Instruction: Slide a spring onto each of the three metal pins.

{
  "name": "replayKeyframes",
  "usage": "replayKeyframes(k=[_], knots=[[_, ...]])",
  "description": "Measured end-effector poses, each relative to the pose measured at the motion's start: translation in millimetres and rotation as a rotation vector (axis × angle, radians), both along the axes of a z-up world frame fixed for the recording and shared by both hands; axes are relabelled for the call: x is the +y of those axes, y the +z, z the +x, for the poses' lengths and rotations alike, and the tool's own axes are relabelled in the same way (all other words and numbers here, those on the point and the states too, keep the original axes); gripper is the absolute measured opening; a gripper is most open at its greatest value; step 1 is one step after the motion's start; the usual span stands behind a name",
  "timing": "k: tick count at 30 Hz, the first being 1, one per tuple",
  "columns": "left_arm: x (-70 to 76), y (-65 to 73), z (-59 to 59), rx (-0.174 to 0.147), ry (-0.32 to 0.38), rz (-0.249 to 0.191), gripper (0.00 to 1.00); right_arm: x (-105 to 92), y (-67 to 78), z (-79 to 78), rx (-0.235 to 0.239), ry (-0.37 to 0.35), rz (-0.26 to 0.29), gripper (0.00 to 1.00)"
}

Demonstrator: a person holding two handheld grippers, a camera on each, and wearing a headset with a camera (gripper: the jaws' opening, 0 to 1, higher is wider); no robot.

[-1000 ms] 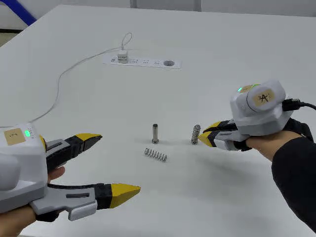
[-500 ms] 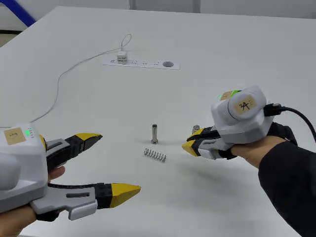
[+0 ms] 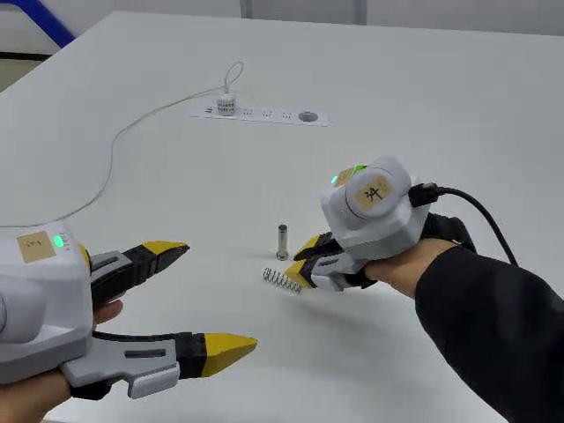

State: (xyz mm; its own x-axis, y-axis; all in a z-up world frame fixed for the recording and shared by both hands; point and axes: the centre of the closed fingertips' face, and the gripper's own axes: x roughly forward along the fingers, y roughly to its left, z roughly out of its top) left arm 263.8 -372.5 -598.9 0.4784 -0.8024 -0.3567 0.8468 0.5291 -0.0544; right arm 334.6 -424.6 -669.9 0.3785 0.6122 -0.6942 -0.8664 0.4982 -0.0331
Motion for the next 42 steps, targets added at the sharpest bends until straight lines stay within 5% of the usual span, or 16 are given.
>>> replayKeyframes(k=[11, 22, 42], knots=[[0.5, -1.2, 0.1, 0.007, 0.003, -0.002, 0.83, 20.4, -14.8, 6.5, 0.02, 0.045, -0.051, 0.14], [1.4, -4.1, 1.0, 0.014, 0.006, 0.0, 0.83, 19.5, -31.2, 13.0, 0.055, 0.042, -0.099, 0.15], [3.2, -4.1, 1.9, 0.015, 0.016, -0.005, 0.83, 25.0, -38.9, 14.3, 0.059, 0.072, -0.138, 0.12]])
